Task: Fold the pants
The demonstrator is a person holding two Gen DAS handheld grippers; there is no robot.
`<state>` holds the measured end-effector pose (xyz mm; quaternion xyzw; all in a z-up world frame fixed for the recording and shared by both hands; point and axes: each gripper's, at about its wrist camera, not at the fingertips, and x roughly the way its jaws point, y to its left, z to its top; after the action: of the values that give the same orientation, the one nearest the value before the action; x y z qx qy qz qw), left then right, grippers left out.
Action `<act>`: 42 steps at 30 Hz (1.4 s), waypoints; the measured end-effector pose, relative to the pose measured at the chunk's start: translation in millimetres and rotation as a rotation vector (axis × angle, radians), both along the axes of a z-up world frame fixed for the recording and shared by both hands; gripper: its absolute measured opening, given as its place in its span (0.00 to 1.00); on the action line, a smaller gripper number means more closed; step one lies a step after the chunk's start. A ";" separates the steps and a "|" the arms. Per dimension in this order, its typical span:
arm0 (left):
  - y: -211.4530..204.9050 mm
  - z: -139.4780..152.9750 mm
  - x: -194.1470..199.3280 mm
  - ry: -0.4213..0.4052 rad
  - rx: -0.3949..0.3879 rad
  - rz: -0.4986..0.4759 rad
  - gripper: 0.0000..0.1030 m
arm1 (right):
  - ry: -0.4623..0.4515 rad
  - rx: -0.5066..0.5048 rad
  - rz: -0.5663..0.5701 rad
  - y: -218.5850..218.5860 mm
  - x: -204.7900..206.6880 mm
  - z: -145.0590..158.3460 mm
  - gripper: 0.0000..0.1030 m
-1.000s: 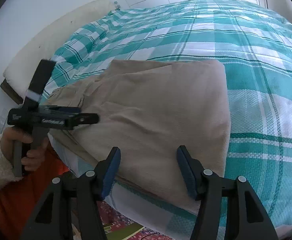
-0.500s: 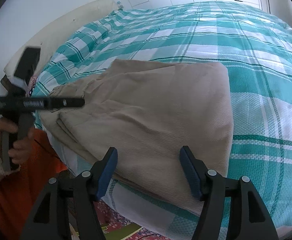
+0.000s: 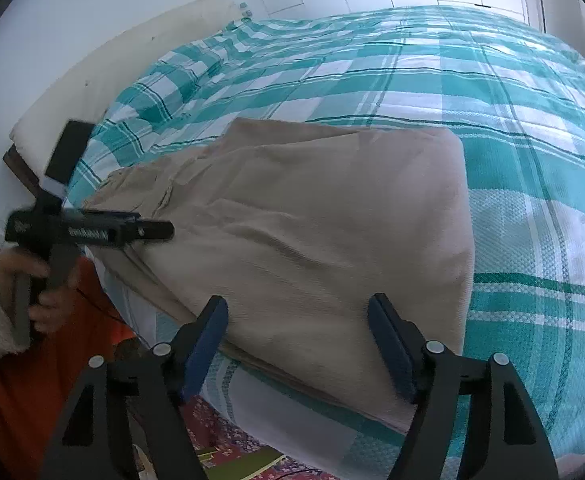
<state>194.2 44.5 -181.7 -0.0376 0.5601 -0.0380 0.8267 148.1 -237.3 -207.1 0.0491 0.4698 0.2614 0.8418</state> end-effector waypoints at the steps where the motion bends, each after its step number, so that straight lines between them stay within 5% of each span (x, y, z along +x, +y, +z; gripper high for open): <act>1: -1.8 3.7 2.2 -0.013 -0.005 -0.002 0.95 | -0.004 -0.006 0.001 1.4 -0.6 0.1 0.72; 8: -11.7 -21.2 6.9 0.022 0.049 -0.038 0.95 | 0.000 0.008 -0.002 0.2 0.1 0.6 0.73; 12: 1.9 -20.0 -2.7 -0.002 0.009 -0.020 0.92 | 0.023 0.069 -0.008 -13.6 2.8 11.6 0.73; 17: 12.3 -17.9 -9.7 -0.022 -0.018 -0.011 0.90 | 0.016 0.297 -0.292 -71.2 29.4 49.3 0.73; 19: 13.7 -17.0 -12.4 -0.030 -0.020 -0.015 0.90 | 0.012 0.355 -0.299 -70.7 46.0 61.5 0.73; 21: 14.1 -16.8 -14.0 -0.031 -0.021 -0.025 0.90 | 0.046 0.352 -0.246 -52.1 63.3 61.6 0.74; 26: 23.1 -10.0 -20.6 -0.018 -0.047 -0.033 0.90 | 0.316 0.195 -0.155 -1.3 84.6 -14.1 0.72; 32: 55.0 5.2 -35.1 -0.068 -0.159 0.052 0.89 | 0.139 0.157 -0.109 10.2 53.0 38.8 0.69; 35: 66.3 2.4 -32.9 -0.052 -0.190 0.093 0.89 | 0.049 0.122 -0.078 16.5 33.3 54.6 0.76; 39: 74.8 5.1 -35.6 -0.052 -0.197 0.102 0.89 | 0.210 0.135 -0.128 12.4 22.9 3.7 0.76; 42: 86.1 8.1 -40.0 -0.062 -0.210 0.120 0.89 | 0.173 0.144 -0.153 11.2 16.2 1.1 0.76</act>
<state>154.1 130.6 -173.6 -0.1565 0.5241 -0.0480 0.8358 164.3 -226.1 -206.1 0.1677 0.5153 0.2243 0.8100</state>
